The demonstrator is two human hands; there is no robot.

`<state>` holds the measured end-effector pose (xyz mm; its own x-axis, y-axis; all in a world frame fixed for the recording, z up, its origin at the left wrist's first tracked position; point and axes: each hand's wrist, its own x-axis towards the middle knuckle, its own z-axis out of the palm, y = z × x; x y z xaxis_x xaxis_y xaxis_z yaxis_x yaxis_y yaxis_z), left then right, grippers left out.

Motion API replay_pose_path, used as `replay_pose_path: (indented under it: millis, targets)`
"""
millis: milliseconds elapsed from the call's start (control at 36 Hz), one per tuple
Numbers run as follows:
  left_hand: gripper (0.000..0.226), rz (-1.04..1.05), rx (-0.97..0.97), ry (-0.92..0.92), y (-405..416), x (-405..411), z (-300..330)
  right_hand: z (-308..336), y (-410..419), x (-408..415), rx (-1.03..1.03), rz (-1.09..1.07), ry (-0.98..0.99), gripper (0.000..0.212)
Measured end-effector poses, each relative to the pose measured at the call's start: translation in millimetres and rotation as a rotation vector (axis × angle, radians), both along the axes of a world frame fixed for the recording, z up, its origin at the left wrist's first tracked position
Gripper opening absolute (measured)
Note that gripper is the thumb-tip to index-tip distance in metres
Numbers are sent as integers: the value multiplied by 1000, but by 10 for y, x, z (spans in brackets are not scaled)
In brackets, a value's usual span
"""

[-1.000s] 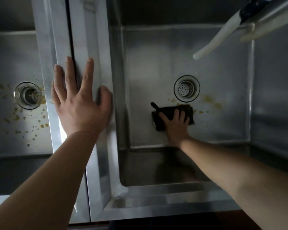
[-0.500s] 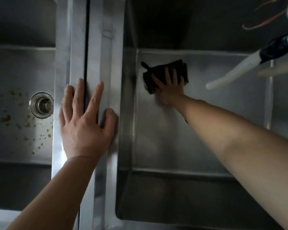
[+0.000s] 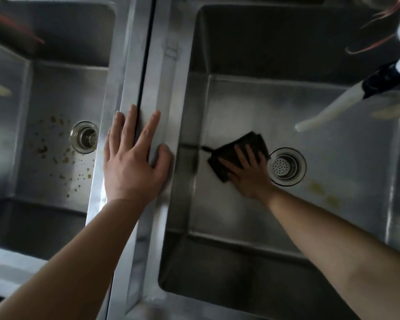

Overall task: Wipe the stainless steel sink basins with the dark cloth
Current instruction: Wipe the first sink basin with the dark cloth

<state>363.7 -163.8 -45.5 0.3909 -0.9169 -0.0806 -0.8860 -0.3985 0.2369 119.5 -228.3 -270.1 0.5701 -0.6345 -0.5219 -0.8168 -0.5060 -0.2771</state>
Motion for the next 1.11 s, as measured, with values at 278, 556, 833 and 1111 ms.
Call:
replay_pose_path:
  millis: [278, 556, 833, 1111]
  targets:
    - [62, -14, -14, -7, 3, 17, -46, -40, -1590, 1220, 108, -410, -30, 58]
    - [61, 2, -8, -11, -12, 6, -12, -89, -1506, 736, 38, -296, 1, 55]
    - [64, 51, -3, 102, -65, -295, 128, 150, -1316, -1276, 127, -731, 244, 64]
    - [88, -311, 335, 332, 778, -1714, -632, 24, -542, -531, 11, -264, 117, 57]
